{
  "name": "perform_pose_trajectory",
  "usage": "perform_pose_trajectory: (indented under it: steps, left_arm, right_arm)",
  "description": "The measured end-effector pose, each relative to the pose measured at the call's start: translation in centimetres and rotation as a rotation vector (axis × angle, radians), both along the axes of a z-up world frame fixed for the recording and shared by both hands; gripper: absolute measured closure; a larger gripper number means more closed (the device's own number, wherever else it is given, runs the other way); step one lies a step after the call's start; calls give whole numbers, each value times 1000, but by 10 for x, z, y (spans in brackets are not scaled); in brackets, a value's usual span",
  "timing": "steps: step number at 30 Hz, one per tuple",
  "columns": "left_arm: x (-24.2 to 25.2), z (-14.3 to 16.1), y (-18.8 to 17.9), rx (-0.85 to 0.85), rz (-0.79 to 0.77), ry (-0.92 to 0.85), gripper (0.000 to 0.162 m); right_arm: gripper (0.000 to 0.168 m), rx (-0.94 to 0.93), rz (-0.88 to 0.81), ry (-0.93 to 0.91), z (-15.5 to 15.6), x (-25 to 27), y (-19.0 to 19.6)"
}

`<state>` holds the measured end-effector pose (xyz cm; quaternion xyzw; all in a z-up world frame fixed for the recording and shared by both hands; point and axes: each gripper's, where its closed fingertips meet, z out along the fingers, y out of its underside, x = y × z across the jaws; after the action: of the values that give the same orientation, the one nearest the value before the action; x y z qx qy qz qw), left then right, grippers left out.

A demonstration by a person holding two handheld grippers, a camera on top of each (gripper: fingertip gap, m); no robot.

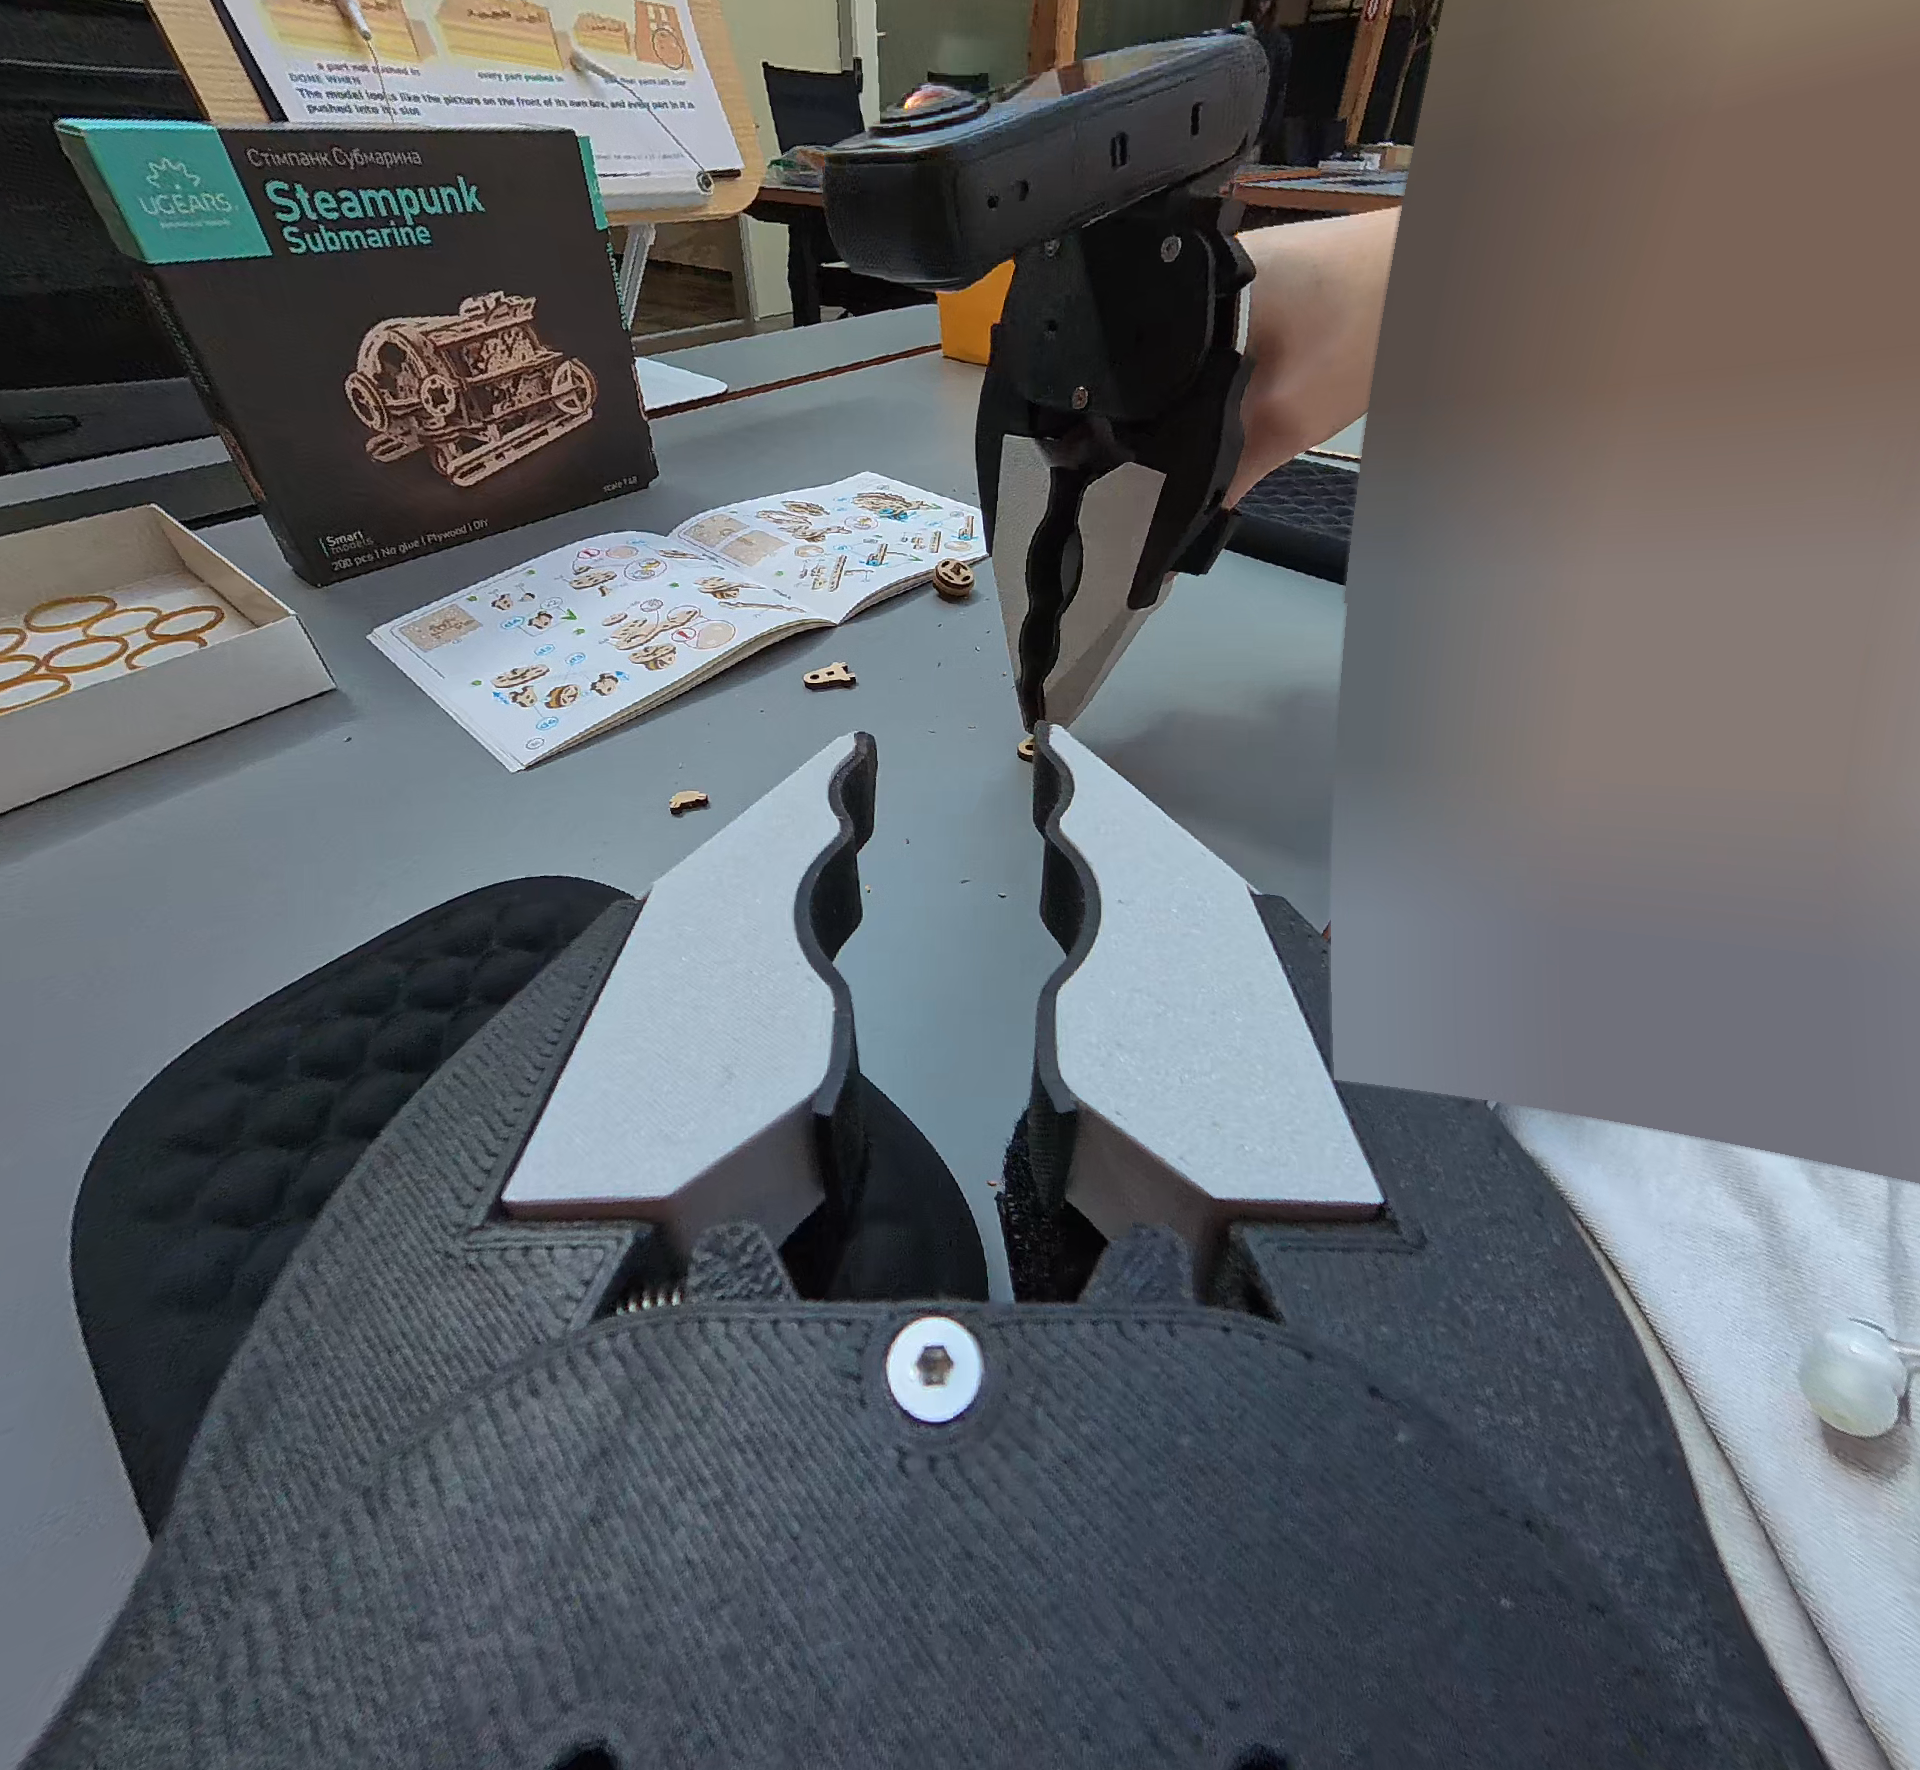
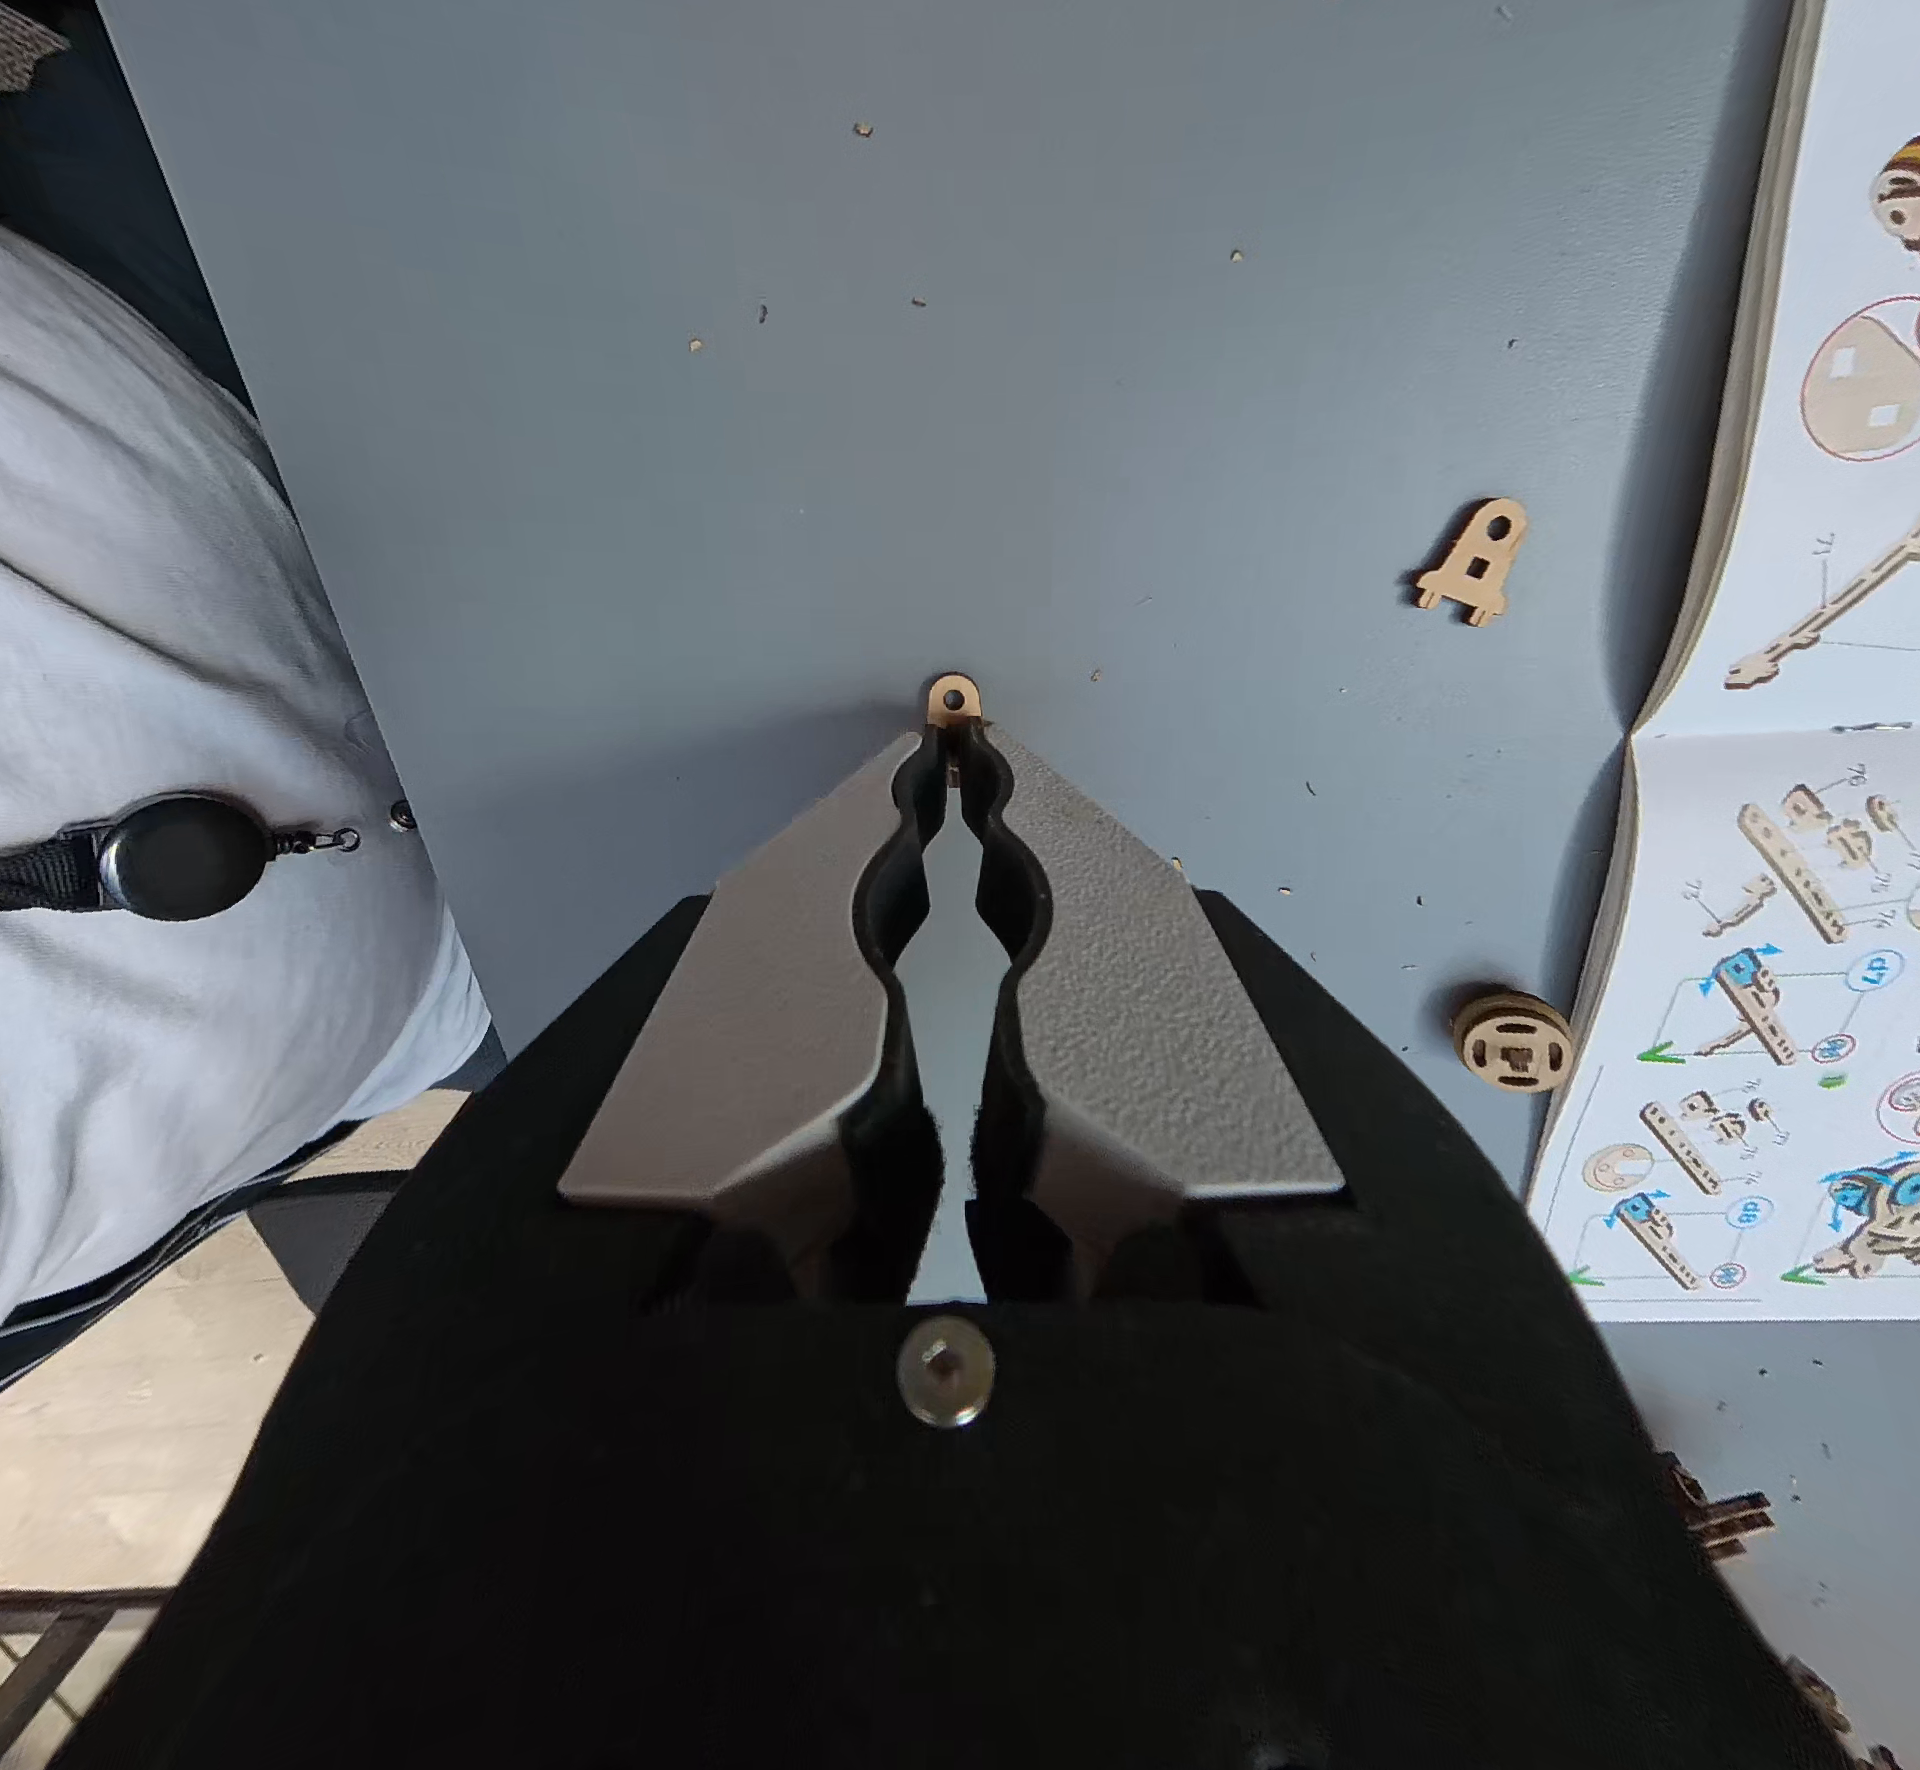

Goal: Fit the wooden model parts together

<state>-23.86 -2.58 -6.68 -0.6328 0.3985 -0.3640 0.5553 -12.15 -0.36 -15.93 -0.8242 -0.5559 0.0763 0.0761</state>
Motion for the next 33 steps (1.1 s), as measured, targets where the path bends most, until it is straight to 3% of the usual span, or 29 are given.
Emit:
perform_pose_trajectory:
  steps: [1,9,14,19,25,33]
  left_arm:
    - [0,0,0,0,1,1,133]
    - [0,0,1,-8,-4,-7,133]
    - [1,0,0,-9,-8,-7,133]
    - [-4,1,1,-4,6,-8,133]
    - [-9,4,4,-6,16,-19,133]
    - [-4,-1,3,-4,15,8,133]
  right_arm:
    - [165,-13,3,-22,0,0,0]
    - [166,-30,39,-138,-1,0,0]
    - [165,-52,26,-121,-2,-1,-1]
    - [158,54,50,46,4,-9,5]
    - [154,218,16,339,48,-5,11]
    - [158,247,68,418,15,-3,6]
